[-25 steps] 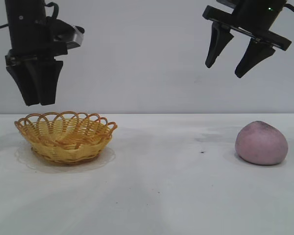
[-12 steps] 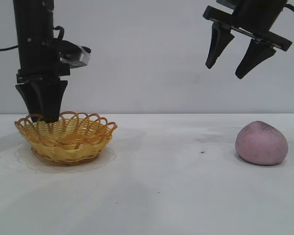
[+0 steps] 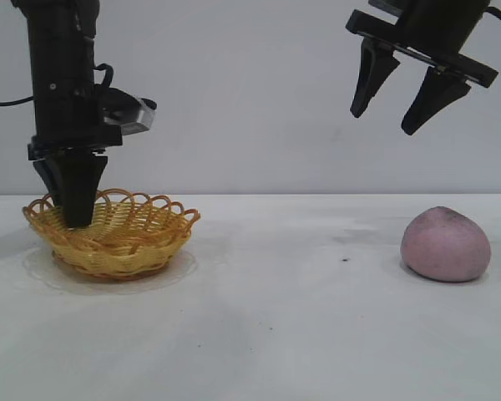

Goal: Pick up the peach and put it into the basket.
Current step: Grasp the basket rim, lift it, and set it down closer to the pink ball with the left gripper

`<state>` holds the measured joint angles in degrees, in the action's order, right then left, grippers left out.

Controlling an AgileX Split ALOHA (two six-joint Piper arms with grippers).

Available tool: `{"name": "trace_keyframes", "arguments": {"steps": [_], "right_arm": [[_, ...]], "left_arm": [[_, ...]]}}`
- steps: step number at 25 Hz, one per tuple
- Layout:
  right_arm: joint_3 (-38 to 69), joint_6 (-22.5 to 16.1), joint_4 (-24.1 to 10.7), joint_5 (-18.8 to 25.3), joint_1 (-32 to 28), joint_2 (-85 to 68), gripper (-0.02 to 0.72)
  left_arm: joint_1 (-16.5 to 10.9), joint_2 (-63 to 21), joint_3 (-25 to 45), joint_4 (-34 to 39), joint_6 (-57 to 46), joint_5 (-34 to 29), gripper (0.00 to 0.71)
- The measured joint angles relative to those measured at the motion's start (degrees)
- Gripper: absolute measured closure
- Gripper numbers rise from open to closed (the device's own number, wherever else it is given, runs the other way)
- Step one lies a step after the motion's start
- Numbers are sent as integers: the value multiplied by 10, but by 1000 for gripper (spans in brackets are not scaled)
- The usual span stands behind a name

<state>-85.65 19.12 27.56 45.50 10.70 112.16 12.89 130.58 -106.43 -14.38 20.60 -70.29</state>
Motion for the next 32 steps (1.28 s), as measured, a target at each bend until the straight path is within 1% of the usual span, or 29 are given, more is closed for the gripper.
{"name": "trace_keyframes", "arguments": {"steps": [6, 8, 11, 14, 17, 20, 22, 24, 27, 32], "right_arm": [[0, 1, -1, 0, 0, 0, 260], [0, 1, -1, 0, 0, 0, 260], [0, 1, -1, 0, 0, 0, 260], [0, 3, -2, 0, 0, 0, 260], [0, 3, -2, -1, 0, 0, 260], [0, 3, -2, -1, 0, 0, 260], [0, 3, -2, -1, 0, 0, 260], [0, 3, -2, -2, 0, 0, 260], [0, 3, -2, -2, 0, 0, 260], [0, 3, -2, -2, 0, 0, 260]], "left_arm": [[0, -50, 4, -14, -100, 2, 710], [0, -70, 23, -30, -117, 3, 710], [1, -100, 65, -78, -128, 7, 710], [12, -125, 125, -121, -130, 40, 710], [34, -141, 196, -149, -131, 86, 710], [55, -145, 265, -196, -131, 153, 710], [61, -146, 303, -241, -131, 197, 710], [63, -146, 327, -280, -131, 236, 710], [64, -146, 340, -297, -131, 277, 710], [64, -143, 340, -302, -146, 290, 710]]}}
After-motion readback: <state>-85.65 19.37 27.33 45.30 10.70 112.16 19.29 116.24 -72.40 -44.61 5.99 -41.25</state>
